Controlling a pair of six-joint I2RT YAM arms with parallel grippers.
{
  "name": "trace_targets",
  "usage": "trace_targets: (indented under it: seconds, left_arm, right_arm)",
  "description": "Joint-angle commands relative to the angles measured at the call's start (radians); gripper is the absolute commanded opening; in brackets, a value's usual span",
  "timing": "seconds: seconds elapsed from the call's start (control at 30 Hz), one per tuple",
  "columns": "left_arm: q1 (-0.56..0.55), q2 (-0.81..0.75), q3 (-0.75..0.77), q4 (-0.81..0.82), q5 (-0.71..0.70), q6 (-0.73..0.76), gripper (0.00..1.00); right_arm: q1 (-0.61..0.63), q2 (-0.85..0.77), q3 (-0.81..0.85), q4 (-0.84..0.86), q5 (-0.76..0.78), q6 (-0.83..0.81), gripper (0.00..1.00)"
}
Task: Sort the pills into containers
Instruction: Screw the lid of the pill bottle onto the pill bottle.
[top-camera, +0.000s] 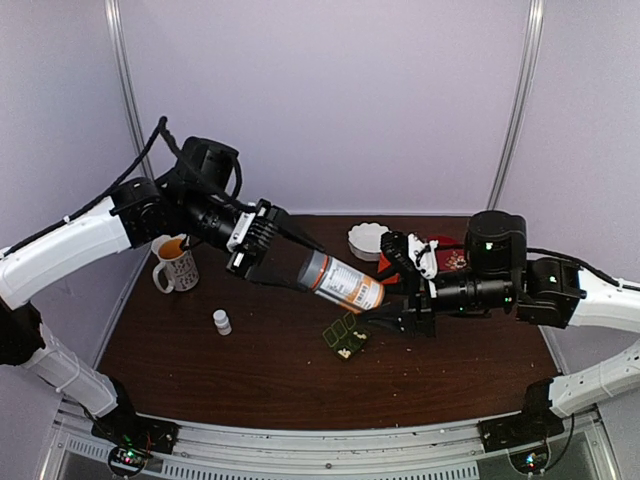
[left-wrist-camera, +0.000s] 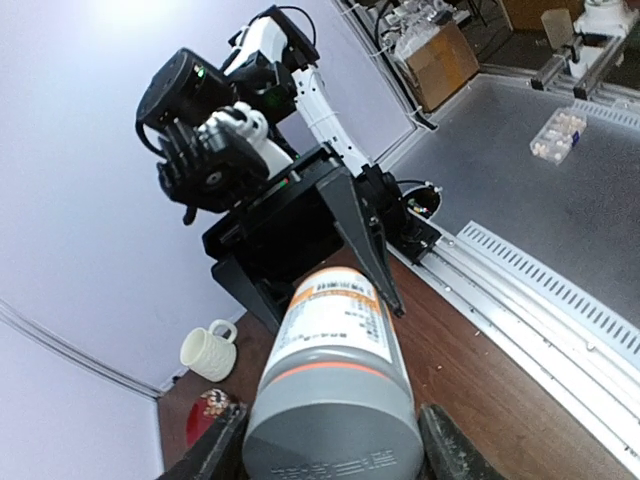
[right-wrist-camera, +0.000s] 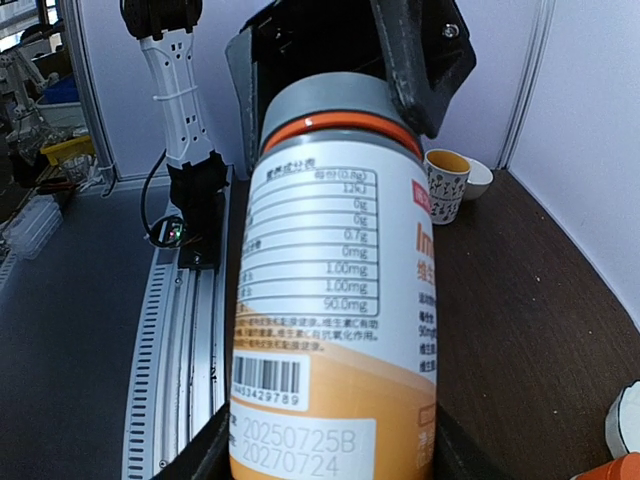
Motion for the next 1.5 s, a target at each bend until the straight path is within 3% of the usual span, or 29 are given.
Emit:
trace_targets:
  seconds: [0.0,0.1,0.23,0.27,0.4,0.43,0.57,0.73,0.83,0.9,1.03,1.23,1.37,1.47]
  left_arm:
    - [-0.005,0.007,0.041,-0.100,-0.132,0.442,0.12]
    - [-0.018,-0.037,-0.019,-0.083,-0.184,0.649,0.11]
    - [-0.031,-0.076,-0.066,-0.006,-0.208,0.715,0.21]
    - [-0.031,-0.082,-0.074,0.005,-0.209,0.714,0.32]
    - [-0.031,-0.121,-0.139,0.109,-0.218,0.592,0.95]
    - [-0.029,-0.133,-0.157,0.147,-0.218,0.545,0.97]
    - [-0.001,-0.190,-0.215,0.291,-0.184,0.299,0.98]
    - [0.015,-0.261,-0.262,0.351,-0.148,-0.031,0.98]
    - [0.015,-0.293,-0.268,0.431,-0.283,-0.442,0.97]
    - [0.014,-0.294,-0.224,0.380,-0.391,-0.664,0.98]
    - [0.015,-0.281,-0.133,0.221,-0.398,-0.843,0.98]
    - [0.016,-0.308,-0.213,0.367,-0.357,-1.202,0.98]
    - [0.030,-0.291,-0.168,0.287,-0.425,-1.396,0.98]
    - [0.035,-0.265,-0.139,0.250,-0.377,-1.498,0.97]
  right_arm:
    - [0.010,-0.025,0.008,0.176,-0.136,0.021,0.00]
    - [0.006,-0.024,-0.004,0.176,-0.152,0.028,0.00]
    - [0.007,-0.015,0.000,0.173,-0.150,0.021,0.00]
    - [0.006,-0.014,0.005,0.162,-0.143,0.014,0.00]
    - [0.004,-0.023,0.008,0.109,-0.119,-0.017,0.00]
    - [0.005,-0.026,0.007,0.102,-0.119,-0.026,0.00]
    - [0.004,-0.042,0.005,0.051,-0.110,-0.062,0.00]
    - [0.004,-0.067,0.005,0.009,-0.055,-0.110,0.00]
    - [0.005,-0.078,0.001,0.012,0.024,-0.136,0.00]
    - [0.005,-0.078,-0.001,0.017,0.086,-0.155,0.00]
    - [0.008,-0.059,-0.006,0.049,0.181,-0.187,0.00]
    - [0.038,-0.015,0.002,0.130,0.323,-0.248,0.00]
    - [0.055,0.012,0.000,0.176,0.388,-0.283,0.00]
    - [0.064,0.038,0.018,0.212,0.400,-0.304,0.00]
